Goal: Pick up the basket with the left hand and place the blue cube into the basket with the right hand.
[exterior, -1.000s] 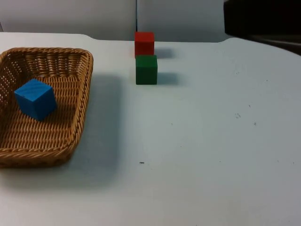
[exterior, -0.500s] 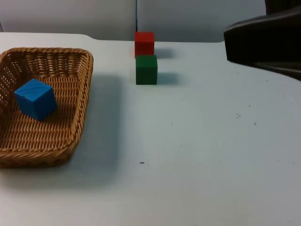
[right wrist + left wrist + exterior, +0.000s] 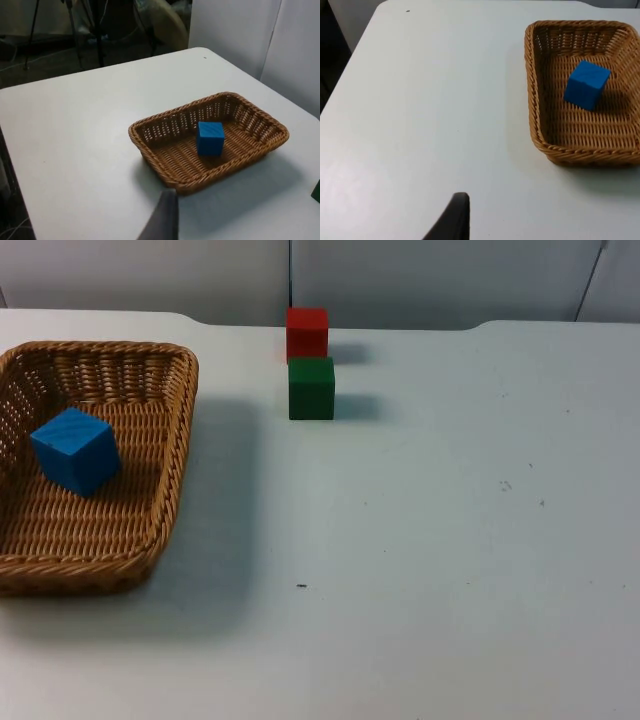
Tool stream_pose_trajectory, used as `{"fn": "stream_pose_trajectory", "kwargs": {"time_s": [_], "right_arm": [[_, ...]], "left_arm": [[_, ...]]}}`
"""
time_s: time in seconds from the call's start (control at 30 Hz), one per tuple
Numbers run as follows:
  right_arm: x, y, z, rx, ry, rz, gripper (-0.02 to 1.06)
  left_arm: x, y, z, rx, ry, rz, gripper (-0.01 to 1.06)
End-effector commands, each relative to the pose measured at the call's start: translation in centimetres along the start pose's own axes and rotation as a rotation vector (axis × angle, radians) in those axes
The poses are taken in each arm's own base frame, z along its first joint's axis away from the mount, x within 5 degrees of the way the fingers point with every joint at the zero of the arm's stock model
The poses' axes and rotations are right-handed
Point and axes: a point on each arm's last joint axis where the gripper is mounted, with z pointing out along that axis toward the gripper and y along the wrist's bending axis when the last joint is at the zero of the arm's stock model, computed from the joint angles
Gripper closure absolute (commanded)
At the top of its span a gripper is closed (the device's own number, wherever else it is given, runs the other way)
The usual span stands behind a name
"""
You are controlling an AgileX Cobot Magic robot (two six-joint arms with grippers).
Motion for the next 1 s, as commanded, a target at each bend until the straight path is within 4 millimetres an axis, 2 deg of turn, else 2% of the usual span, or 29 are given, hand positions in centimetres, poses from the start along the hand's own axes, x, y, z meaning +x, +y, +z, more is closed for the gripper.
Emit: {"fn": "stream_pose_trajectory", "kwargs": {"time_s": [0.0, 0.13, 0.23, 0.4, 0.6, 0.73, 0.83, 0.97], "right_arm": [[0.3, 0.3, -0.5, -0.018, 0.022, -0.016, 0.27], [1.1, 0.6, -1.0, -0.032, 0.044, -0.018, 0.27], [2.7, 0.8, -1.2, -0.03, 0.055, -0.004, 0.27], [3.3, 1.0, -1.7, -0.025, 0.041, 0.021, 0.27], [3.6, 1.1, -3.7, -0.007, 0.016, 0.011, 0.27], [4.2, 0.7, -4.8, 0.057, 0.05, 0.024, 0.27], [4.9, 0.6, -6.3, 0.103, 0.058, 0.052, 0.27], [5.6, 0.9, -7.6, 0.102, 0.076, 0.069, 0.27]], "left_arm": [[0.0, 0.0, 0.0, -0.001, -0.008, -0.007, 0.07], [0.0, 0.0, 0.0, -0.001, -0.008, -0.004, 0.07], [-0.1, 0.0, 0.0, 0.008, -0.023, 0.026, 0.07], [0.0, -0.1, 0.2, 0.011, -0.025, 0.026, 0.07], [0.0, -0.2, 0.6, 0.019, -0.041, 0.01, 0.07], [0.0, -0.1, 0.8, 0.007, -0.045, 0.009, 0.07], [0.0, -0.1, 0.8, 0.007, -0.047, 0.009, 0.07], [0.0, -0.1, 0.8, 0.009, -0.046, 0.012, 0.07]]}}
